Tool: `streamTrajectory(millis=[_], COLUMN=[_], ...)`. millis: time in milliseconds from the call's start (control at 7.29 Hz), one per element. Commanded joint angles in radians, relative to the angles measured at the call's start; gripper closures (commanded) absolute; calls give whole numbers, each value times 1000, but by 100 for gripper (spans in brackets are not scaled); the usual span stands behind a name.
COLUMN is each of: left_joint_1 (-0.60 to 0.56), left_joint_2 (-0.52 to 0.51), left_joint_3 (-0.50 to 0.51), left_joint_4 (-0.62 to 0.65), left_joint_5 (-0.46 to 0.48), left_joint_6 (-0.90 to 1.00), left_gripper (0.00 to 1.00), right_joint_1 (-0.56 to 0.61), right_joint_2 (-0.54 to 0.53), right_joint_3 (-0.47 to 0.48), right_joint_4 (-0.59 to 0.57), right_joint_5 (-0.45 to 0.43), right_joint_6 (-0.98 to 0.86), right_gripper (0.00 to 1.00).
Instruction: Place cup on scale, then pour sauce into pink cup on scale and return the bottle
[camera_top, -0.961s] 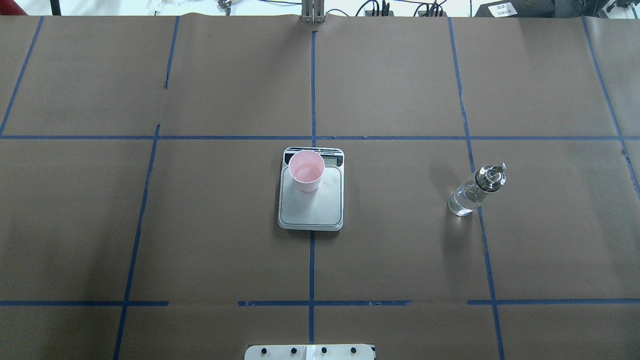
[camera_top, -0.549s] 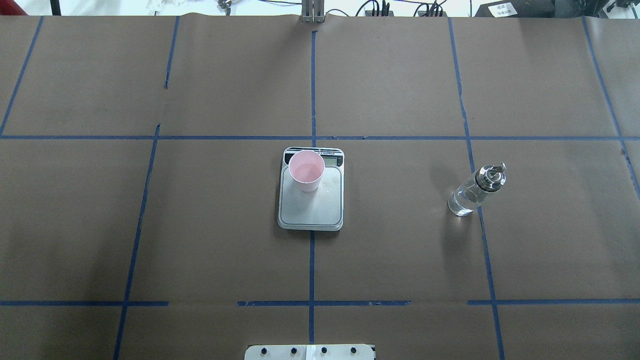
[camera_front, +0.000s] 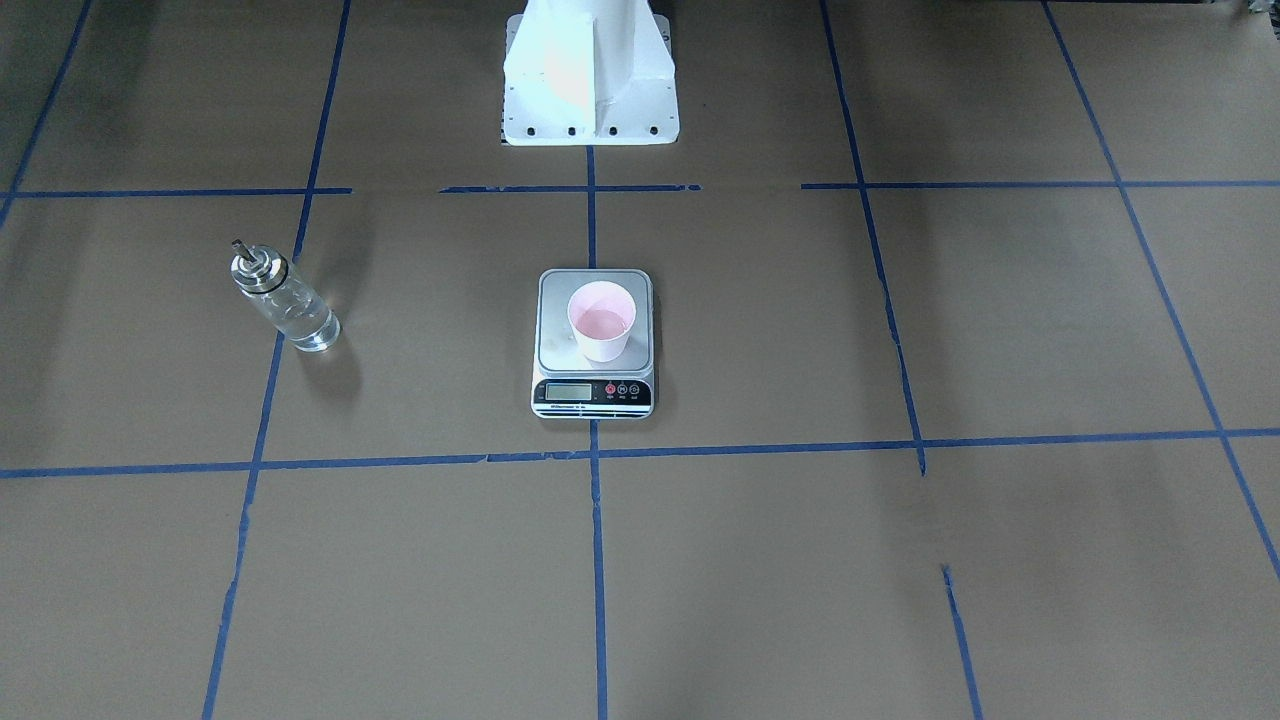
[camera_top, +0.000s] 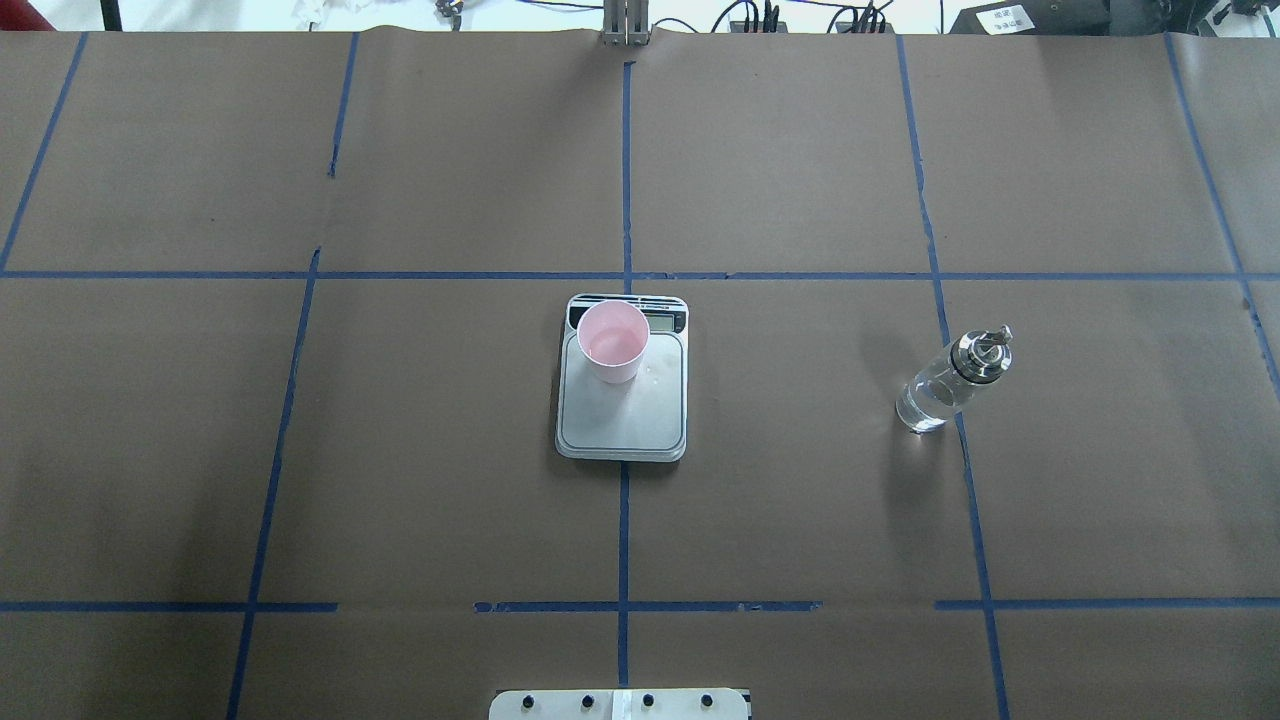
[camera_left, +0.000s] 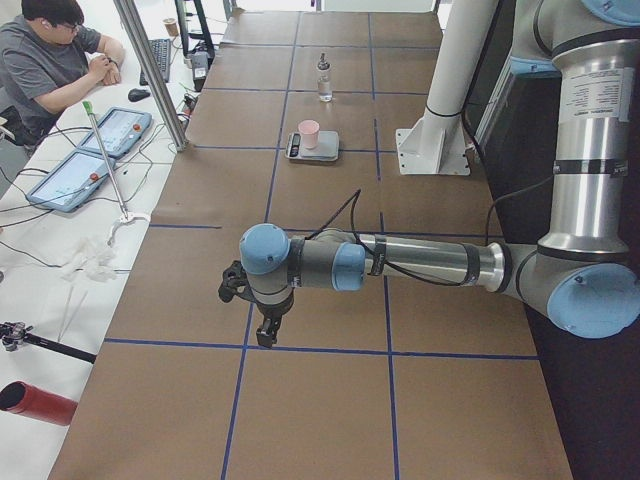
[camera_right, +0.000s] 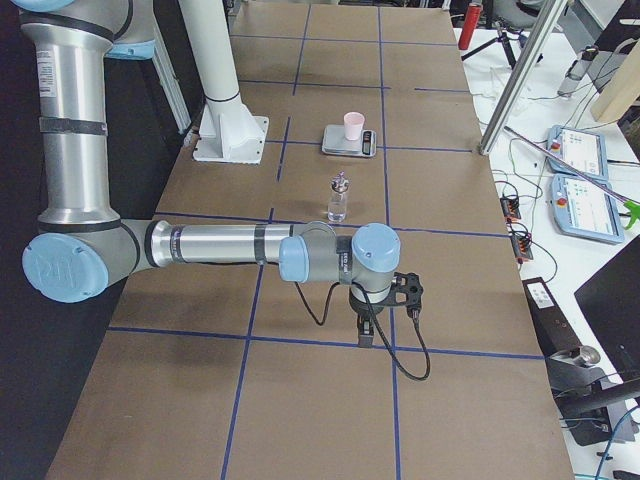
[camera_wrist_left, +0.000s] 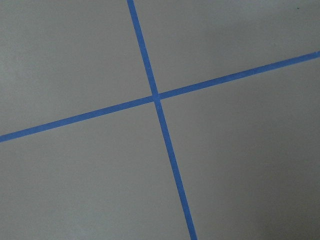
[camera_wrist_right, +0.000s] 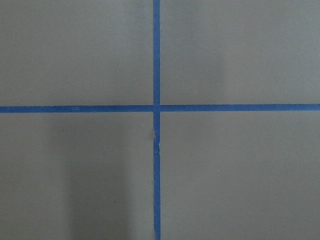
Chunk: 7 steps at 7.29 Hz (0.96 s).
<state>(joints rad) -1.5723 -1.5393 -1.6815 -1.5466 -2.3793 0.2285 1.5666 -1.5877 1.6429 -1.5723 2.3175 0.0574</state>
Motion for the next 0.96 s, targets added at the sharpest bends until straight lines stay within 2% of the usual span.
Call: streamTrajectory(millis=[0, 824], left_joint_1=[0, 0], left_joint_2=[1, 1], left_joint_3=[-4, -4], left_joint_4=[2, 0], left_joint_5=[0, 0], left_joint_6=[-1, -1], left_gripper=[0, 0], right_joint_1=[-2, -19], right_joint_2=[0, 5], right_joint_3=[-2, -5], right_joint_4=[0, 0], right_joint_5=[-1, -3], right_joint_6=[-1, -2], right_gripper=[0, 0])
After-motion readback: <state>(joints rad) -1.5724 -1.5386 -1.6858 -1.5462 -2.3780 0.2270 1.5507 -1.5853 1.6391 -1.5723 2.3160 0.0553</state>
